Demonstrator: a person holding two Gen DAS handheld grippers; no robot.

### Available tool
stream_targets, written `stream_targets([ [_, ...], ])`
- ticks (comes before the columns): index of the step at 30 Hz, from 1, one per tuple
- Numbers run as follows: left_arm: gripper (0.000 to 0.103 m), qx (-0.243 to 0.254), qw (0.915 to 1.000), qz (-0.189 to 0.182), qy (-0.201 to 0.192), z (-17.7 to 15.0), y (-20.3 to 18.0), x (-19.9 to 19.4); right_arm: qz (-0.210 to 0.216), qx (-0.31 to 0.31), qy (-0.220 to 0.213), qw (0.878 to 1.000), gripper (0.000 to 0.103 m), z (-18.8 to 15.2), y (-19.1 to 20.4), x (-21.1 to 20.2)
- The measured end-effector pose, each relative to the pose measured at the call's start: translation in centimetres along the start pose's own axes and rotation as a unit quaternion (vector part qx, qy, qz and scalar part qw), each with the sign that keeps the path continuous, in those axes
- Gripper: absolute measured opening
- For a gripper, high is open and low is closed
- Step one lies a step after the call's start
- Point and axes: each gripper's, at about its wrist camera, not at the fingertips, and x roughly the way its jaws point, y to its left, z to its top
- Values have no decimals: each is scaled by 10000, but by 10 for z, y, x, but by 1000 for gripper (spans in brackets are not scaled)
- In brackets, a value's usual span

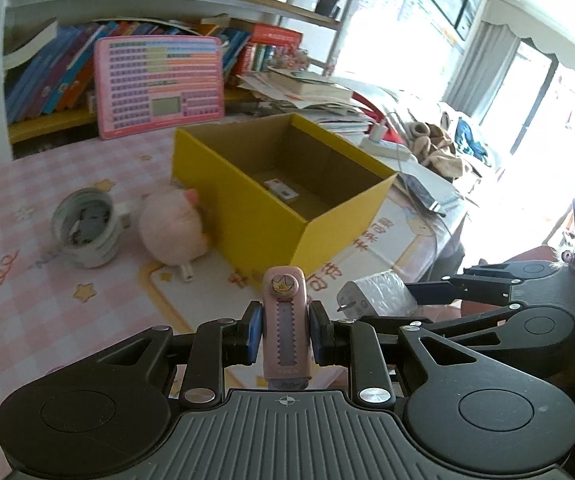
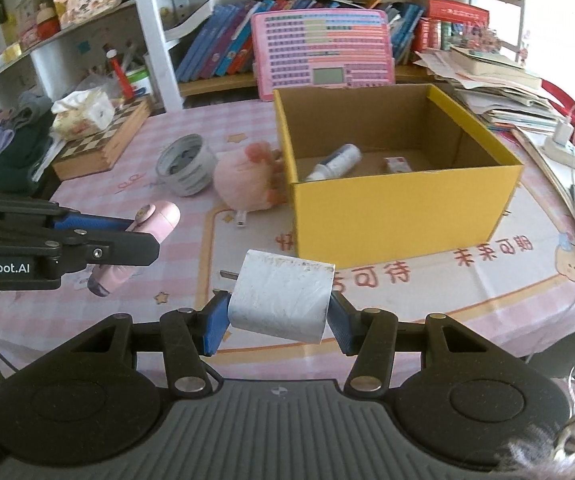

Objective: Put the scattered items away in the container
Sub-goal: 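Carry the box cutter and charger over the yellow box with both tools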

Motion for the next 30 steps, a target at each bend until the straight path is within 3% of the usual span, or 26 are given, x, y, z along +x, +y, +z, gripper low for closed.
stream_targets([
  [30,23,31,9999,47,141,39,-84,77,146,61,222,9996,50,15,-123,0],
])
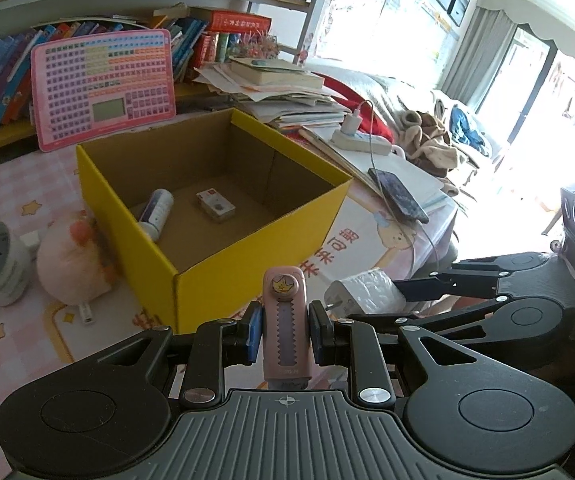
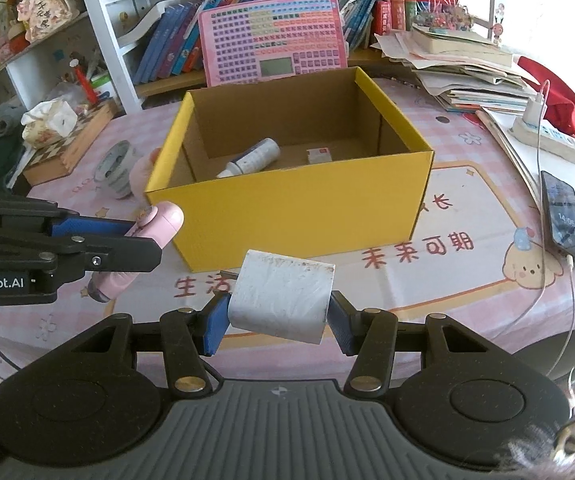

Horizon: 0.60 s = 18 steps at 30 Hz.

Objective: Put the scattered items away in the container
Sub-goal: 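Carry the box cutter and charger over the yellow box with both tools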

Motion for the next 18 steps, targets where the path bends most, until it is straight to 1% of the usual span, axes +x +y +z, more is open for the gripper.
stream_targets([
  [4,23,-44,9999,118,-93,7,-8,7,102,-102,-97,9998,50,8,-16,1],
  [7,23,-105,9993,236,-260,16,-12,7,178,-199,-213,9994,50,17,-29,1],
  [12,23,-147,9970,515,-566,36,-17,11,333,-377,-399,9979,50,38,-44,3],
  [18,23,-122,9932,825,-813,63,-17,22,540,-691,-668,9939,50,68,-54,12],
])
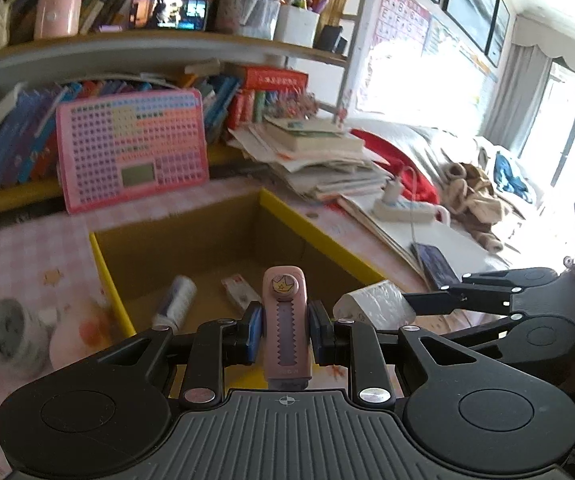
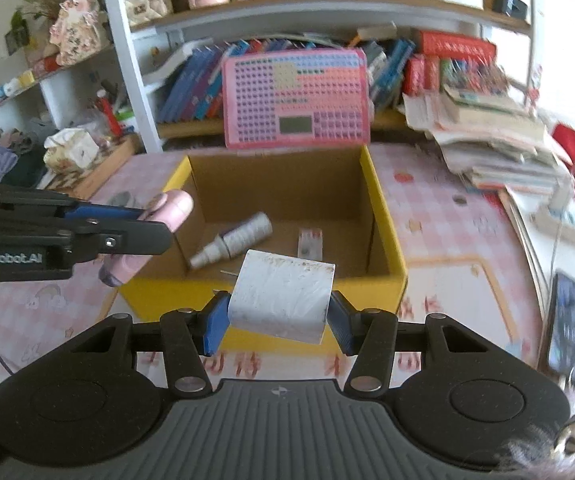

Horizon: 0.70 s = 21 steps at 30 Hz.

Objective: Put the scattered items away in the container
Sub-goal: 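Carry the box cutter and charger over the yellow box with both tools, then open the left tool dropping the box cutter while the right tool releases the charger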

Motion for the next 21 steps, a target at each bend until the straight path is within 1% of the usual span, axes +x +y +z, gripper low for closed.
stream_targets([
  [5,23,33,9997,221,-57,17,10,18,114,-347,-243,9990,50,30,-7,21],
  [8,23,55,9994,341,65,23,20,36,47,-715,-202,9972,50,43,-9,46],
  [11,23,130,9980,493,368,22,30,61,50,-963,48,9953,50,52,-12,80],
  [15,23,398,9929,774,807,14,37,96,-27,-1334,502,9898,50,60,-8,128],
  [18,23,471,9898,875,1025,8,44,109,5,-1695,845,9819,50,60,-7,157],
  [21,23,623,9862,933,1216,2,45,119,57,-2304,1125,9666,50,57,1,175],
])
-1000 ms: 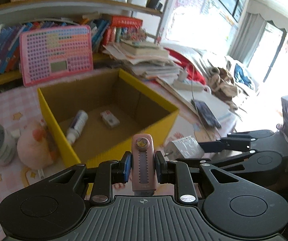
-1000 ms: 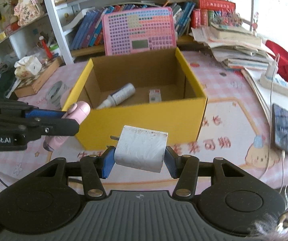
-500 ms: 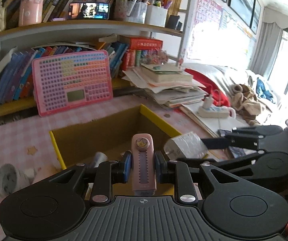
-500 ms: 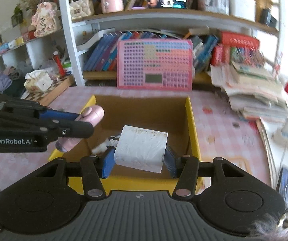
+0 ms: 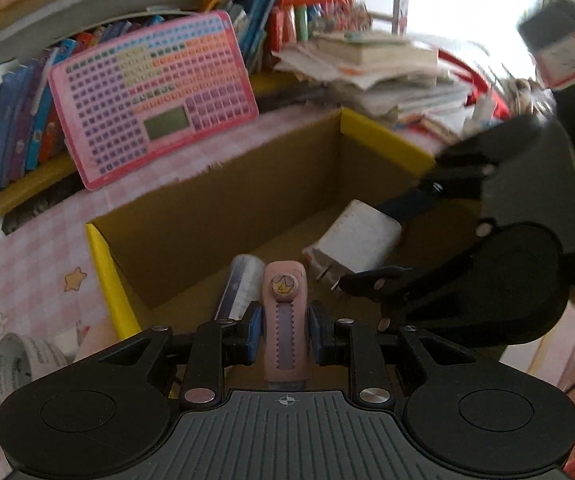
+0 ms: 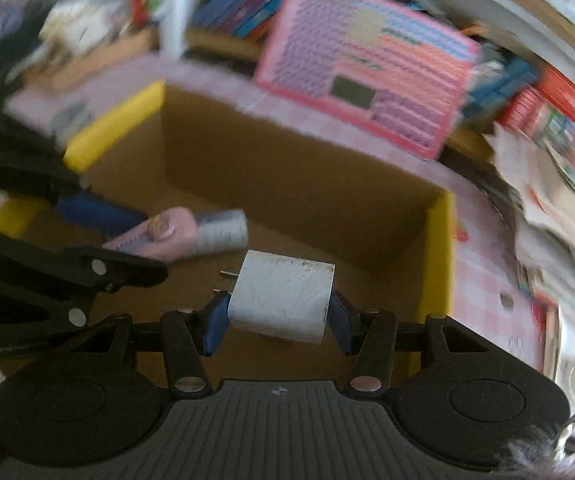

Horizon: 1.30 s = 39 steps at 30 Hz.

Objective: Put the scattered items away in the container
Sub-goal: 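Open the left tool dropping the box cutter while the right tool releases the charger, then withdraw both tools from the yellow box toward the plush pig and tape roll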

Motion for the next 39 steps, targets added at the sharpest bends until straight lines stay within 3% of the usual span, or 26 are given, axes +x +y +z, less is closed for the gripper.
stream_targets([
  [7,23,185,9994,160,246,-5,-6,12,346,-1035,449,9930,50,6,15,20],
  [13,25,222,9989,328,249,-6,-12,11,401,-1101,409,9923,50,5,16,18],
  [18,31,282,9981,509,176,-7,-16,6,281,-1135,213,9929,60,5,16,12],
  [23,61,64,9971,750,-60,-5,-14,-10,232,-935,-25,9953,64,0,8,-3],
  [26,73,-191,9965,760,-292,-4,-11,-26,179,-656,-274,9973,66,-4,2,-22],
  [32,87,-412,9919,943,-741,-6,-22,-63,4,-98,-898,9959,70,-9,-6,-63],
  [39,91,-815,9840,1066,-1169,-20,-31,-101,-139,306,-1443,9890,71,-23,-1,-98],
])
